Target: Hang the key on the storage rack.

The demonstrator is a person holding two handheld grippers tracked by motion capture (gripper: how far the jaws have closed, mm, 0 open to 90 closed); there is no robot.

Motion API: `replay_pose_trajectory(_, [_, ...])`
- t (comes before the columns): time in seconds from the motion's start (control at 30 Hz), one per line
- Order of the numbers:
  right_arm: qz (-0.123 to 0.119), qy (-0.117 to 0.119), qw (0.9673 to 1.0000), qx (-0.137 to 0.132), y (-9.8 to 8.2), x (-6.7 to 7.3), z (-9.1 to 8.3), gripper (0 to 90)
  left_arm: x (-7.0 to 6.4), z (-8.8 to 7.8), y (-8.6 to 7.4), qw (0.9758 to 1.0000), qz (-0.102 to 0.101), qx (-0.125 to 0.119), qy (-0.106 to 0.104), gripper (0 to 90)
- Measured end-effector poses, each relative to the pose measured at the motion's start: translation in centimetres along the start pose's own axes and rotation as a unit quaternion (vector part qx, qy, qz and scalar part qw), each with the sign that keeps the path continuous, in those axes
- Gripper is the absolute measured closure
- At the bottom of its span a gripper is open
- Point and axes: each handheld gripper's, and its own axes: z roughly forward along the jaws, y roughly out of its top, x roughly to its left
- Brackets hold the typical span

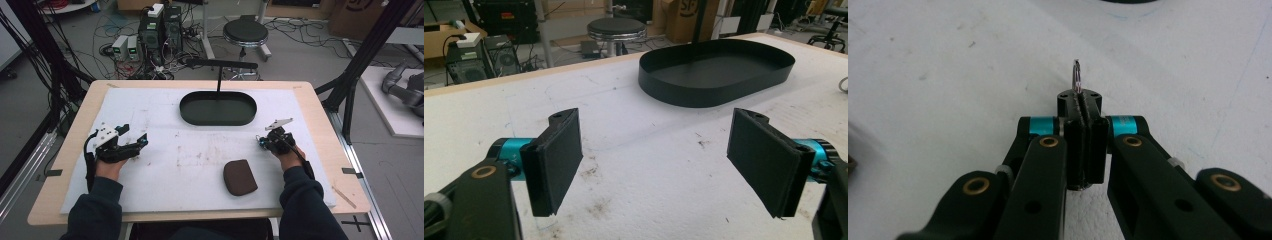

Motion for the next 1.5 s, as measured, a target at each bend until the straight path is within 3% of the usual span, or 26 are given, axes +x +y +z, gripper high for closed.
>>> replay_pose_trajectory(0.33, [0.016, 0.011, 0.9970, -0.075, 0.5, -0.3, -2.0, 90.0, 0.3, 0.0, -0.1, 1.0000, -0.004, -0.001, 0.001, 21.9])
replay_pose_trajectory(0.57, [0.006, 0.007, 0.9956, -0.094, 1.6, -0.2, -2.5, 90.0, 0.4, 0.0, -0.1, 1.0000, -0.005, -0.001, -0.001, 21.9])
replay_pose_trajectory(0.83, [-0.009, -0.004, 0.9930, -0.118, 4.8, -0.5, -3.4, 90.0, 0.5, -0.1, -0.1, 1.0000, -0.007, 0.000, 0.000, 21.9])
replay_pose_trajectory(1.0, [-0.012, -0.019, 0.9886, -0.149, 8.3, -1.9, -4.0, 90.0, 0.7, -0.2, -0.1, 1.0000, -0.005, 0.000, 0.002, 21.9])
replay_pose_trajectory(1.13, [-0.012, -0.020, 0.9860, -0.165, 10.0, -2.7, -4.0, 90.0, 0.7, -0.2, -0.2, 1.0000, -0.006, -0.001, 0.002, 21.9])
replay_pose_trajectory(1.27, [0.000, -0.016, 0.9818, -0.189, 12.7, -4.2, -3.9, 90.0, 0.9, -0.3, -0.2, 1.0000, -0.009, -0.002, 0.003, 21.9])
replay_pose_trajectory(1.47, [0.007, -0.022, 0.9814, -0.191, 14.7, -5.4, -3.0, 90.0, 0.9, -0.3, -0.2, 1.0000, -0.009, -0.001, 0.002, 21.9])
replay_pose_trajectory(1.5, [0.015, -0.022, 0.9798, -0.198, 15.1, -5.9, -2.7, 90.0, 0.9, -0.3, -0.2, 1.0000, -0.008, -0.001, 0.002, 21.9])
